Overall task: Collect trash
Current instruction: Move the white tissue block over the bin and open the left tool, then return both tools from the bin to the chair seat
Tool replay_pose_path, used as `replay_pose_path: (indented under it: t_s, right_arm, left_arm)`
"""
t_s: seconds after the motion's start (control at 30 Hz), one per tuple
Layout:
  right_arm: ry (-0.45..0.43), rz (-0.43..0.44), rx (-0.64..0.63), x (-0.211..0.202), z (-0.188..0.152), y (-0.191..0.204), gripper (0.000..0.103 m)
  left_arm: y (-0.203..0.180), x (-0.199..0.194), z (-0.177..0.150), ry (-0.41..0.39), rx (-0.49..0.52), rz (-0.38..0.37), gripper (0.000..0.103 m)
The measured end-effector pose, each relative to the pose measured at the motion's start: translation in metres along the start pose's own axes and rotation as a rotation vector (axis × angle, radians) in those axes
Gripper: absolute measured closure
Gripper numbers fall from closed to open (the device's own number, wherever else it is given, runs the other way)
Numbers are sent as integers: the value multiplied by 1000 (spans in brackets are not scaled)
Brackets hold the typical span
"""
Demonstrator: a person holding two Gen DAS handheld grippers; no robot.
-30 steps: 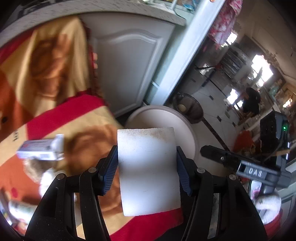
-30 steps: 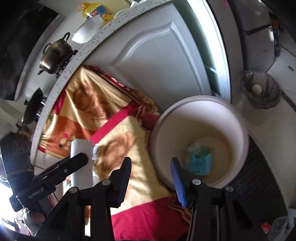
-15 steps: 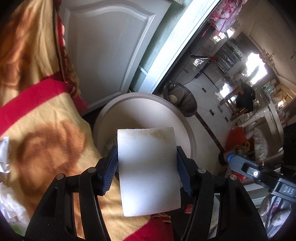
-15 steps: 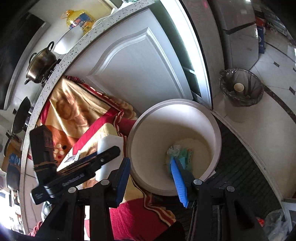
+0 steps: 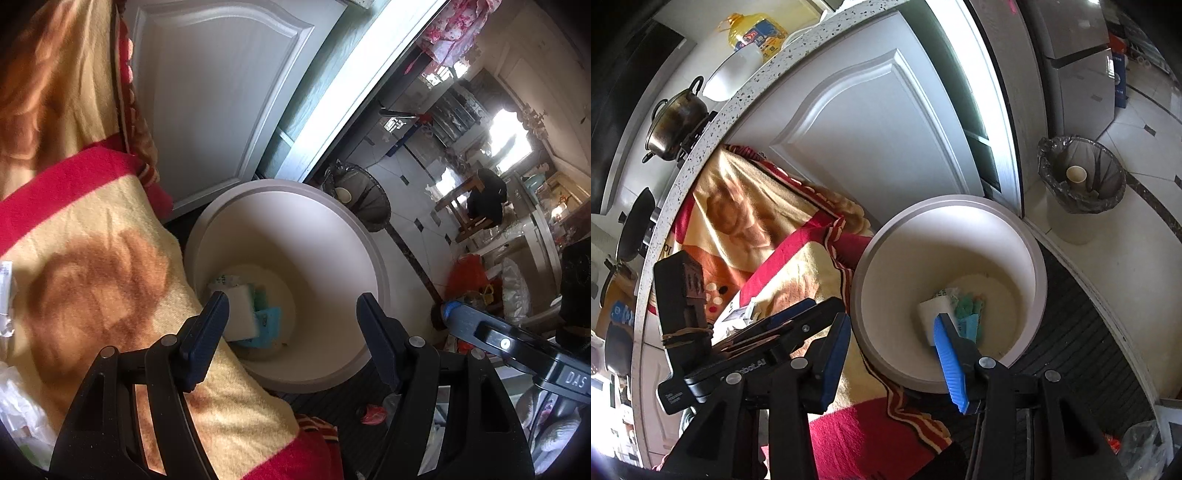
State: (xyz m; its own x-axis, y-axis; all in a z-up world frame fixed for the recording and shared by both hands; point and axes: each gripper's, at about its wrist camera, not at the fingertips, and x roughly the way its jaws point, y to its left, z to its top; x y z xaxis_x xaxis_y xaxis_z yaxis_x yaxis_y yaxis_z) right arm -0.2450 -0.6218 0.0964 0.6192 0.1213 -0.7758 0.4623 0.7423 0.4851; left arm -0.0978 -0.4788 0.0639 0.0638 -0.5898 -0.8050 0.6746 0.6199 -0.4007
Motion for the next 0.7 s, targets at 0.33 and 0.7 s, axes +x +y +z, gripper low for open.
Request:
replay_pose_path:
  t_s: [0.33, 0.7]
  right_arm:
    - [-1, -13, -38, 0, -2, 15, 55]
    - [-23, -48, -107, -1, -5, 42, 49]
  left_arm:
    - [-3, -32, -11, -48, 24, 57, 32]
    - [11, -70, -22, -106, 27, 143, 32]
